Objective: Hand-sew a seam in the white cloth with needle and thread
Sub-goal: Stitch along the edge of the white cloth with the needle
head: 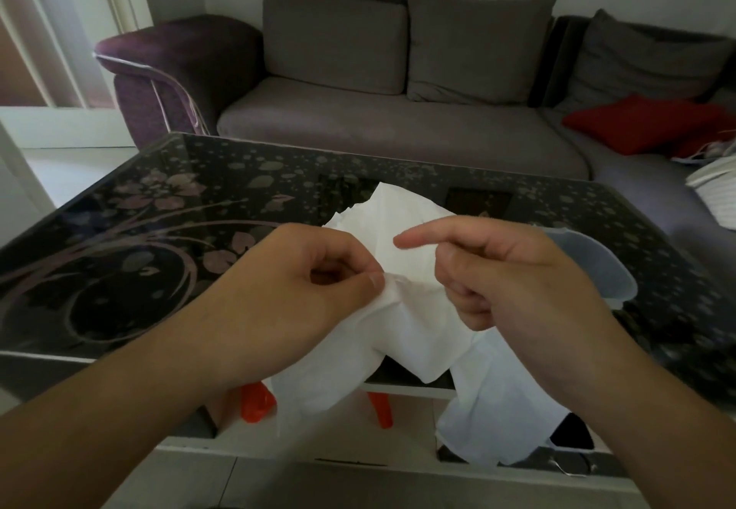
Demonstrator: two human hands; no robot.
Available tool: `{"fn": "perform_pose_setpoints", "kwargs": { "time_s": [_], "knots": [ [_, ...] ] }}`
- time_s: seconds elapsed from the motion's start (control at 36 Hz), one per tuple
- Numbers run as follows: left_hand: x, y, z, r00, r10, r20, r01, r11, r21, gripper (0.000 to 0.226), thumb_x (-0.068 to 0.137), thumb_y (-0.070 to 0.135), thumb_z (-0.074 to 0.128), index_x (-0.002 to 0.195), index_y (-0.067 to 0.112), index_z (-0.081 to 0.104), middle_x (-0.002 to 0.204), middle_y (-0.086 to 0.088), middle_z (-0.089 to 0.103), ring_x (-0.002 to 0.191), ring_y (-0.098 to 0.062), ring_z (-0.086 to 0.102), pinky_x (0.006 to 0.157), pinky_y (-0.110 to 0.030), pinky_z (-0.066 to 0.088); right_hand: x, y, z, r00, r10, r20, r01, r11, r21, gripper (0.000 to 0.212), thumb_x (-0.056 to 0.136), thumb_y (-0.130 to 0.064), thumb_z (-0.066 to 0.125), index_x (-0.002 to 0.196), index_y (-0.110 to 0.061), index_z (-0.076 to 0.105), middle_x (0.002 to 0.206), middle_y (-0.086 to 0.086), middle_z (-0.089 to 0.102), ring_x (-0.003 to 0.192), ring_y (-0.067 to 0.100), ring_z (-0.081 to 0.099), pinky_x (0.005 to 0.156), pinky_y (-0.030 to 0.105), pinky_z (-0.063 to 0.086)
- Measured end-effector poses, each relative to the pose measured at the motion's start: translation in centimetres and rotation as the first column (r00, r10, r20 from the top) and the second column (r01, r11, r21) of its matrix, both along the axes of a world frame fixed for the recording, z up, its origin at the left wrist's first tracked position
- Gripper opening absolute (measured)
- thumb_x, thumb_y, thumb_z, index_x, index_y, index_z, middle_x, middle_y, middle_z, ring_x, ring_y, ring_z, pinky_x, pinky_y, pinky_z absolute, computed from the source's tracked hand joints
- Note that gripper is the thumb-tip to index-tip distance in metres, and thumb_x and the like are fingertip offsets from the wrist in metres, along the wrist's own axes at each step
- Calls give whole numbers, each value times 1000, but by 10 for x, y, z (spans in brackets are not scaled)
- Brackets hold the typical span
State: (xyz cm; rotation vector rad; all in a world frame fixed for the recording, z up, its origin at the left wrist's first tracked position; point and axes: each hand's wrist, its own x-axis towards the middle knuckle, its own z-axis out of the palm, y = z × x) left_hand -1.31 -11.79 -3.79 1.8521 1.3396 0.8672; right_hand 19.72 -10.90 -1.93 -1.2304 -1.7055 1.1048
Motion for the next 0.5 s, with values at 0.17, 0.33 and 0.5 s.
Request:
{"fn": "perform_pose_setpoints", "kwargs": {
  "time_s": [0.17, 0.33, 0.5],
  "knots": [
    [-6, -3, 2, 999, 7, 39, -6, 1000, -10, 15, 98, 29, 67, 89, 32, 79, 87, 18, 77, 84, -1, 72, 74, -14, 48, -7, -1, 3, 998, 50, 30, -51, 998, 29, 18, 97, -6, 63, 89, -19, 71, 61, 5, 65, 50, 2, 53, 51, 11, 42],
    [-6, -2, 3, 998, -14, 68, 17, 999, -42, 16, 98, 28, 67, 91, 31, 81, 89, 14, 79, 85, -4, 74, 78, -22, 50, -7, 0, -4, 998, 12, 57, -17, 996, 87, 17, 90, -11, 73, 78, -22, 75, 55, -3, 60, 50, 3, 51, 55, 15, 40],
    [-4, -1, 1, 998, -21, 65, 24, 999, -43, 16, 99, 26, 66, 92, 30, 80, 88, 13, 79, 84, -5, 74, 75, -20, 50, -6, 3, -9, 997, 13, 80, -22, 993, 120, 19, 89, -8, 74, 74, -20, 75, 59, 15, 54, 52, 16, 44, 53, 22, 41]
  ]
}}
